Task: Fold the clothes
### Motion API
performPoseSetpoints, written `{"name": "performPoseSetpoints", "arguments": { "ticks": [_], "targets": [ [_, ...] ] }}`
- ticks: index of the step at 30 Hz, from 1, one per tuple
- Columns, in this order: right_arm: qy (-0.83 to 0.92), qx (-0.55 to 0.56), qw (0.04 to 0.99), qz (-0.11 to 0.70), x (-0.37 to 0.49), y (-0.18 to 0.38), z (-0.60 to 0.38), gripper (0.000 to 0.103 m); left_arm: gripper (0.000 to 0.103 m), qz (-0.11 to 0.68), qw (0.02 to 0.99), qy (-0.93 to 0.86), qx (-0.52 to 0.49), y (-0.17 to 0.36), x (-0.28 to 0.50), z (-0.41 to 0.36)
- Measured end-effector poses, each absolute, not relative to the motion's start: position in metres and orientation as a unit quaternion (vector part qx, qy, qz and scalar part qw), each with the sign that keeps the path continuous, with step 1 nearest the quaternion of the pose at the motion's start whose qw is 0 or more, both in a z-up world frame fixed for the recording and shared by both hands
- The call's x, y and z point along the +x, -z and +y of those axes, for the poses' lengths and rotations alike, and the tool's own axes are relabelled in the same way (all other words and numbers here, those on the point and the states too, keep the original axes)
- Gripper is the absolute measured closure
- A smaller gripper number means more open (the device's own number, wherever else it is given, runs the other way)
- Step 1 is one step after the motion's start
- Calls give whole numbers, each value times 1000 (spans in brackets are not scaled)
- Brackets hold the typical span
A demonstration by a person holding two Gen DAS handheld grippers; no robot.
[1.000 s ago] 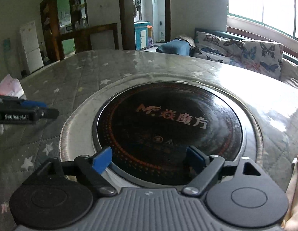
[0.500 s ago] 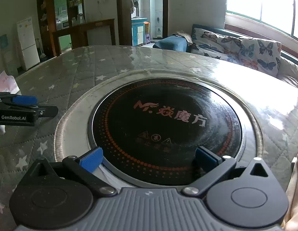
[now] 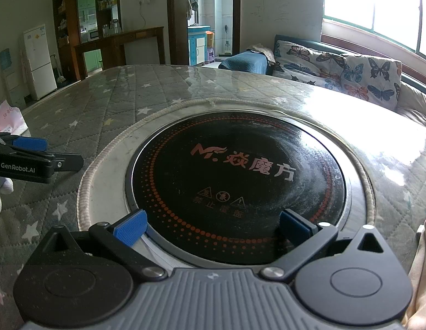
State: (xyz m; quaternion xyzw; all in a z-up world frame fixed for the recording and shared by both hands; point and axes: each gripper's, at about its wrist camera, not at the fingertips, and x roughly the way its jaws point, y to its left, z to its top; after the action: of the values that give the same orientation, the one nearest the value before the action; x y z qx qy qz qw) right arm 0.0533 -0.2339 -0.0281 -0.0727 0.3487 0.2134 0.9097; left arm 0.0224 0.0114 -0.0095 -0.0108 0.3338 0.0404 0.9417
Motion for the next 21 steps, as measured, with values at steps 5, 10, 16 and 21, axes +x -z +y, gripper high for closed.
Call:
{"name": "performPoseSetpoints", "arguments": {
  "ticks": [5, 10, 16, 21],
  "targets": [
    [-214, -73, 910, 349, 53, 28, -235, 0, 0, 334, 942, -41, -11, 8, 24, 10],
    [-214, -73, 910, 349, 54, 28, -235, 0, 0, 334, 941, -41, -11, 8, 25, 10],
    [-214, -73, 909, 349, 54, 28, -236, 0, 0, 334, 942, -41, -11, 10, 26, 10],
    [-214, -73, 909, 349, 54, 28, -236, 0, 0, 334, 941, -41, -11, 10, 25, 11]
  ]
}}
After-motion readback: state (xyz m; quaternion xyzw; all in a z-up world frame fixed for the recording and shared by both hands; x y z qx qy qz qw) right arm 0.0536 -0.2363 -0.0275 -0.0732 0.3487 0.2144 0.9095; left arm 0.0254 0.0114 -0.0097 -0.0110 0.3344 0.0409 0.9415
